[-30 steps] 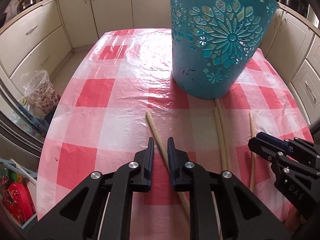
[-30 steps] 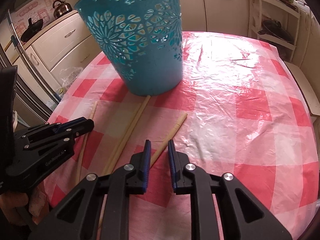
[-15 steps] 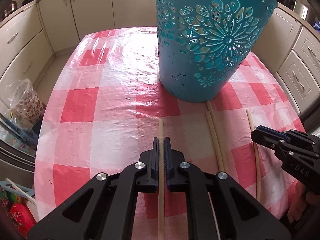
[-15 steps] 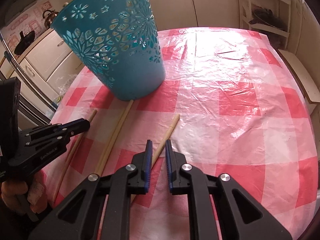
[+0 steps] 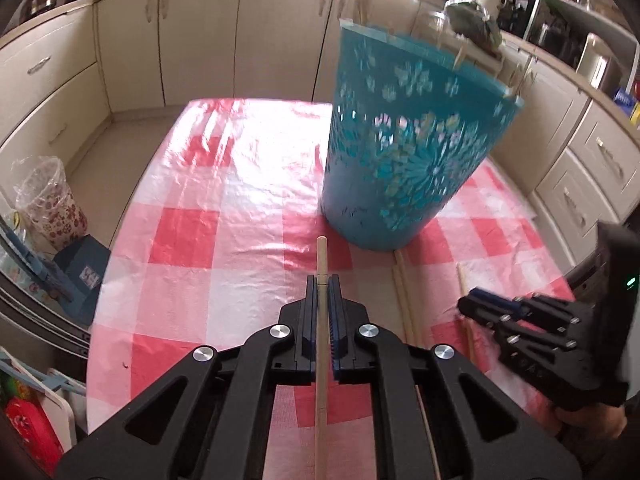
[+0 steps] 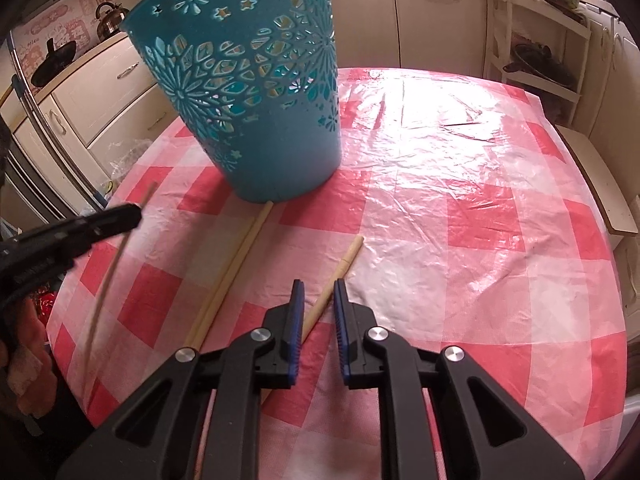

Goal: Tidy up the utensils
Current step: 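Lift the stick into the teal basket and open the left gripper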

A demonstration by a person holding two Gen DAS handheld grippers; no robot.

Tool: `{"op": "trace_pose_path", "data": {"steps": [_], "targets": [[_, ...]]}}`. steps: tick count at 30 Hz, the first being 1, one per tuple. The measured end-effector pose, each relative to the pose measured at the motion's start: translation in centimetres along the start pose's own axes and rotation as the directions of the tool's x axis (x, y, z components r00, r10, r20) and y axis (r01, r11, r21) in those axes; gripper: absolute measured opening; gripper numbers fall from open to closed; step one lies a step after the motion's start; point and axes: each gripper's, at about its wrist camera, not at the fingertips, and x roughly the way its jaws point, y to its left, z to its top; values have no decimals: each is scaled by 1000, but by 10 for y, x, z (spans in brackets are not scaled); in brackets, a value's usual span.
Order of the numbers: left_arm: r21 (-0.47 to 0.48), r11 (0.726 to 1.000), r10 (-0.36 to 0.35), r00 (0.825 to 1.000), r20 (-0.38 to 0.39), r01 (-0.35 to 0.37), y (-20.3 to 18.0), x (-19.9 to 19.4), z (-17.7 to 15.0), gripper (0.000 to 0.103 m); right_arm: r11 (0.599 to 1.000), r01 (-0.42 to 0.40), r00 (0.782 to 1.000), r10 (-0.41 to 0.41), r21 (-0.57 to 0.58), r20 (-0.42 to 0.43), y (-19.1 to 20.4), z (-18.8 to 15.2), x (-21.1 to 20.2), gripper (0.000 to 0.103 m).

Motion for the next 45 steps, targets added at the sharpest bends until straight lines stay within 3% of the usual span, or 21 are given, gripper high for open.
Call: {"op": "trace_pose_path", "data": {"steps": [4,10,15,18,23,30,35,42,44,45], "targets": [[-55,996,-53,985,167,63,3,-51,31,5,1000,9,1000,-9,-21,15,9,-3,1,25],[-53,992,-88,919,385,118,-19,-102,93,5,997,40,999,-39,-69,21,19,-4,3,32],[-66,989,-80,862,500,130,-39,-108,144,5,996,38,999,-37,-76,15,20,-5,2,36],[-75,989,-66,837,543,127,-51,-100,166,5,996,27,1000,-27,-83,13,22,-4,2,40],[-99,989,-32,821,569,107,-61,-71,185,5,997,-2,1000,3,-76,12,21,-3,3,45],[-151,986,26,823,568,73,-55,-29,180,5,997,-34,999,35,-71,8,19,-2,3,51],[-114,993,44,849,527,19,-58,-9,163,5,996,-43,999,44,-78,4,20,-1,3,54],[-44,996,87,900,427,-76,-62,5,132,6,996,-48,999,48,-76,4,21,-1,4,56],[-43,995,100,909,406,-91,-60,2,122,15,996,-47,999,47,-78,3,21,-1,5,56],[-46,994,112,911,396,-102,-58,-2,116,27,996,-46,999,46,-80,3,21,-1,5,56]]}}
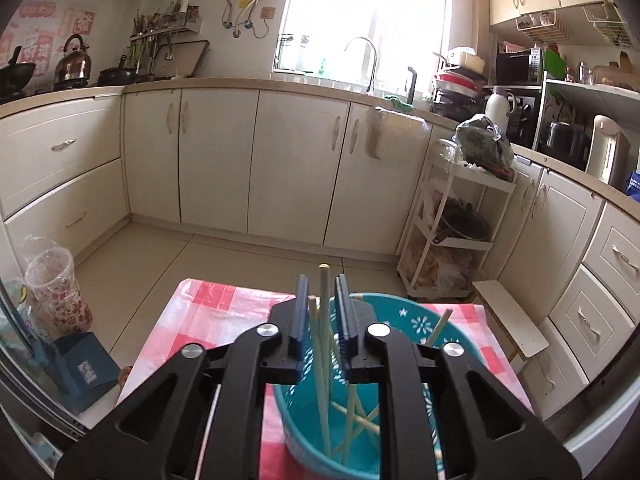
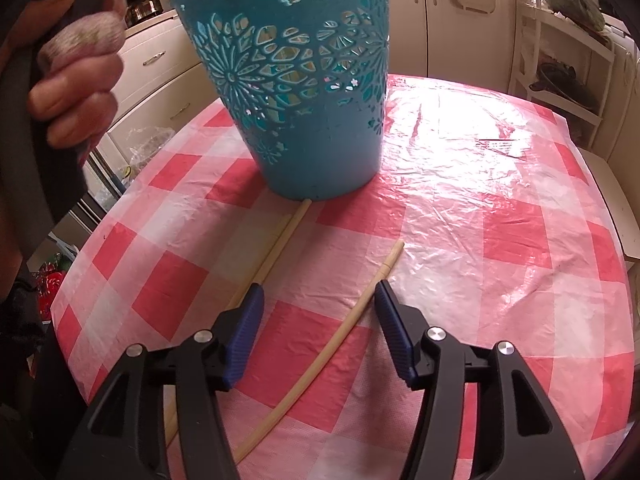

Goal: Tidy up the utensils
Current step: 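Lift the stick into the teal basket and open the left gripper, then close the right gripper on a loose wooden stick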

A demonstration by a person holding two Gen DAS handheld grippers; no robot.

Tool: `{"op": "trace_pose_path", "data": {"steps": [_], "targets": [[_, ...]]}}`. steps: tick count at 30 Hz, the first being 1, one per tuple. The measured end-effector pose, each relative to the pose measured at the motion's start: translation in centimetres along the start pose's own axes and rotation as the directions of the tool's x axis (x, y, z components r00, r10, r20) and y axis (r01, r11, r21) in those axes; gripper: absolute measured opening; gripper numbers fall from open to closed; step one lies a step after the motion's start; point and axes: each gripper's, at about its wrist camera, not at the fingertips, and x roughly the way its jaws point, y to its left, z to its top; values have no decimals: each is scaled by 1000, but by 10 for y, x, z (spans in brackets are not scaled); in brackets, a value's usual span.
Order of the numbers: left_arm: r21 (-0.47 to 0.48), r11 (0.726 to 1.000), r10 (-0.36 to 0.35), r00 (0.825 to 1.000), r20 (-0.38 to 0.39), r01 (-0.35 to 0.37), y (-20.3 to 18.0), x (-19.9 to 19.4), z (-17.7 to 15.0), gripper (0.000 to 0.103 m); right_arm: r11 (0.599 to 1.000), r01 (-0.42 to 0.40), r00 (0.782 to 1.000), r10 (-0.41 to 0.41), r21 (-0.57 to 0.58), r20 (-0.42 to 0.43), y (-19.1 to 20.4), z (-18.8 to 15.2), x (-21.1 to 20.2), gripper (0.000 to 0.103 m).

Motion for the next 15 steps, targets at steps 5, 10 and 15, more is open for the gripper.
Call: {"op": "trace_pose_path", "data": {"steps": [5,10,15], "targets": [[19,994,105,994,42,-106,20,-45,-20,72,1000,-1,1000,1,-3,-1,2,0,0,58],[44,980,196,981,-7,-196,54,-71,-61,89,1000,-1,1000,1,4,2,1,-1,-1,58],[3,971,238,959,-152,-240,97,-59,-107,89,999,-10,1000,10,46,16,-8,-2,-4,58]]}}
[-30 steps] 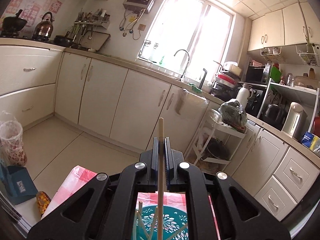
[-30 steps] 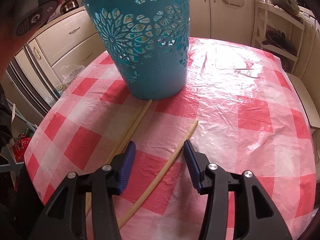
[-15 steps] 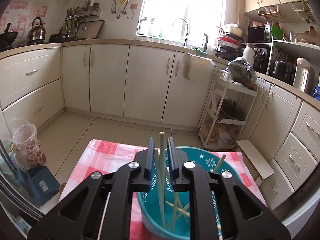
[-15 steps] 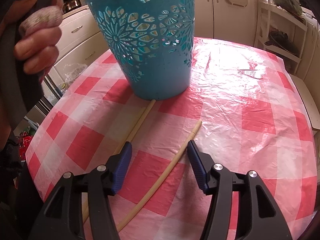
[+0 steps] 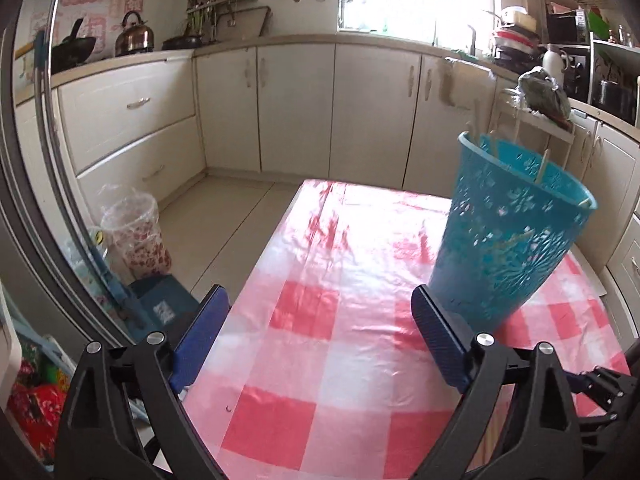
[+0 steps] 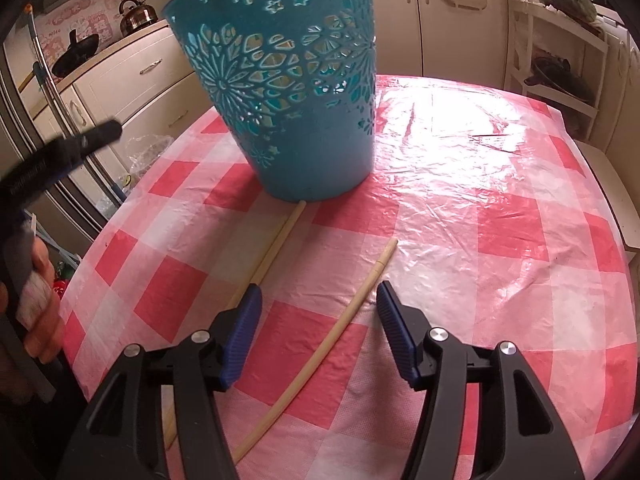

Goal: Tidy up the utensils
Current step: 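Close the right gripper on a loose wooden stick, then lift the stick over the teal basket with the right gripper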

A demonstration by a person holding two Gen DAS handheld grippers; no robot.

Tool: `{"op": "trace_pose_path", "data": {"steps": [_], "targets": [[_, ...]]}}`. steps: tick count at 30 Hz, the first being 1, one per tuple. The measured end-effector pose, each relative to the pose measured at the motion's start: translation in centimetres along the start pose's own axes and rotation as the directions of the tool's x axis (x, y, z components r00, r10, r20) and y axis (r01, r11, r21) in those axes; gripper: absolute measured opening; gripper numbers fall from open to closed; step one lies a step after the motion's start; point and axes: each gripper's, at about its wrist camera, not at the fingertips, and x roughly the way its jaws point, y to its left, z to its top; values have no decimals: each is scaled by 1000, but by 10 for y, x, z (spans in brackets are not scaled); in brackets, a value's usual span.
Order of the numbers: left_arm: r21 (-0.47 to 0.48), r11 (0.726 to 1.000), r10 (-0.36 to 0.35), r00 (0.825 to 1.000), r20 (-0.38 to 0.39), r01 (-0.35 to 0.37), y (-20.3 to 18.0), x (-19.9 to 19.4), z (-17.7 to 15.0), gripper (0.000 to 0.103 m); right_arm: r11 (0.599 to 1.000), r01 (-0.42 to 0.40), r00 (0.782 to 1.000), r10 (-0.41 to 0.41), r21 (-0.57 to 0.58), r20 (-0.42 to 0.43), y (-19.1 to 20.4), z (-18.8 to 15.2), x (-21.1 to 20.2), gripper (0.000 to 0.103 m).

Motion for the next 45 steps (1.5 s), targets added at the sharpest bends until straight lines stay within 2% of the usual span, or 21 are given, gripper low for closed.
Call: {"op": "trace_pose_path", "data": {"steps": [7,15,18,21,23,25,27,28,31,34,36,39,42,45], "targets": [[-29,999,-26,994,-106,23,9,28,-17,90,995,-22,999,19,92,28,-18,-1,-5,58],[-64,995,-79,991,-111,72,13,30,-23,94,995,15,999,-18,97,27,-15,0,-5,57],[-58,995,-88,988,-126,81,10,33,-23,94,995,57,998,-60,85,22,-12,0,-4,52],[-68,994,-99,986,-135,90,11,35,-23,94,990,137,990,-137,36,9,-1,1,0,47],[-82,991,-113,984,-139,102,13,37,-24,94,983,184,983,-184,8,3,4,2,2,40],[-99,989,-123,982,-144,109,16,38,-24,95,986,166,986,-166,-15,-2,5,2,4,33],[-112,987,-132,980,-148,116,18,39,-24,95,983,153,988,-155,-106,-13,13,3,6,24],[-119,986,-136,979,-149,119,19,40,-25,95,978,135,990,-139,-159,-19,17,3,7,15],[-136,982,-148,978,-146,128,22,40,-25,95,979,59,995,-74,-195,-70,12,6,5,12],[-142,980,-157,977,-146,137,22,41,-25,95,992,28,994,-41,-126,-103,1,10,5,10],[-142,980,-161,976,-146,140,22,42,-25,95,995,41,992,-52,-95,-115,1,12,7,10],[-144,979,-168,975,-146,147,22,42,-25,95,988,91,987,-106,-121,-122,12,12,7,11],[-155,976,-177,974,-145,154,24,42,-25,95,996,39,987,-52,-83,-151,7,13,3,7],[-165,973,-183,973,-141,159,25,42,-25,95,995,51,984,-64,-82,-164,3,9,-1,7]]}}
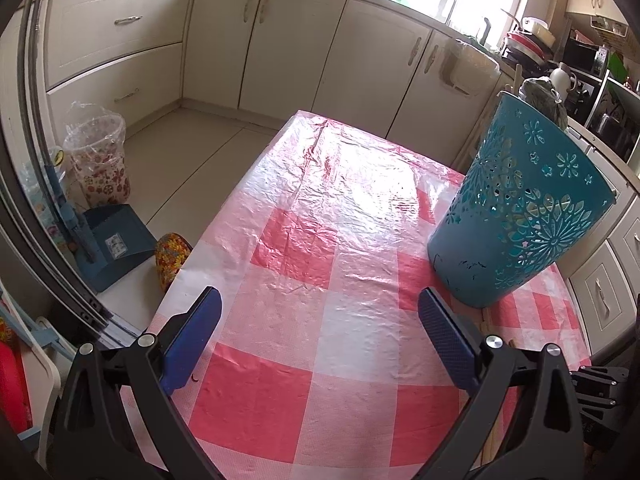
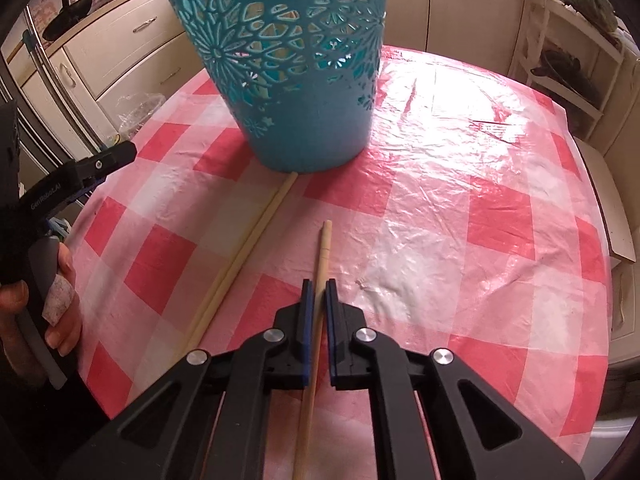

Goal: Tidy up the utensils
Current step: 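Lift the stick over the teal basket with the right gripper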

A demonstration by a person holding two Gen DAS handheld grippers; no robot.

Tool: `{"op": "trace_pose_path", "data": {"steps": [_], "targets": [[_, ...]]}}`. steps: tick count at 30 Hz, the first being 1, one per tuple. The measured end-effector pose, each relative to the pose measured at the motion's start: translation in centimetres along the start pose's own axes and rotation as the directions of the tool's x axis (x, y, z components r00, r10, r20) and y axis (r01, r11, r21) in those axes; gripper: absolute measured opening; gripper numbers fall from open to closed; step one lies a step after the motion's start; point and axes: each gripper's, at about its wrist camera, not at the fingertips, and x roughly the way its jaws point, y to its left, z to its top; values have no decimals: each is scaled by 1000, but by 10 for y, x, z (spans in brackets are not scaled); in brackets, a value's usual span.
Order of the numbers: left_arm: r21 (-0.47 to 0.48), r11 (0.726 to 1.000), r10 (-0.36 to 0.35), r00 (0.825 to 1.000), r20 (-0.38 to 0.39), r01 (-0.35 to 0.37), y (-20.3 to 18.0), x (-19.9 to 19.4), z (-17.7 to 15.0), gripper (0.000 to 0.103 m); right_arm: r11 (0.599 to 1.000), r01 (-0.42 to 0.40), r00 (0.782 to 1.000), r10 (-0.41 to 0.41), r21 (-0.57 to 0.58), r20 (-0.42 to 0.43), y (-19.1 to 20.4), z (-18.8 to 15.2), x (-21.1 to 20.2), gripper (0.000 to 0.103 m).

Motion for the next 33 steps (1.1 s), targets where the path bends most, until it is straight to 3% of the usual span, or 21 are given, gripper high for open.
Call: {"op": "trace_pose_path", "data": {"steps": [4,6,11,14,18,23,29,33], "targets": [[2,1000,0,1000,-2,0,0,1,0,95,994,56,998,-57,-89,-3,10,-6,-2,7],[-3,1000,-1,1000,-3,1,1,1,0,95,997,43,999,-44,-63,-6,6,-9,-4,7],[-10,1000,-6,1000,-2,6,1,1,0,95,976,-123,991,110,180,81,-35,-37,-29,6],[-1,1000,-4,1000,-7,4,-1,2,0,95,923,-251,961,203,292,186,-59,-46,-50,6],[0,1000,3,1000,-8,-3,-1,2,0,95,863,-391,893,270,321,360,-73,-32,-90,6],[8,1000,9,1000,-13,-9,-2,3,0,95,866,-456,789,287,205,544,-52,28,-141,6],[5,1000,7,1000,-13,-7,-3,3,0,95,903,-406,665,187,140,723,-31,109,-176,6],[0,1000,-1,1000,-10,1,-2,3,0,95,930,-329,611,75,167,788,-18,149,-172,6]]}}
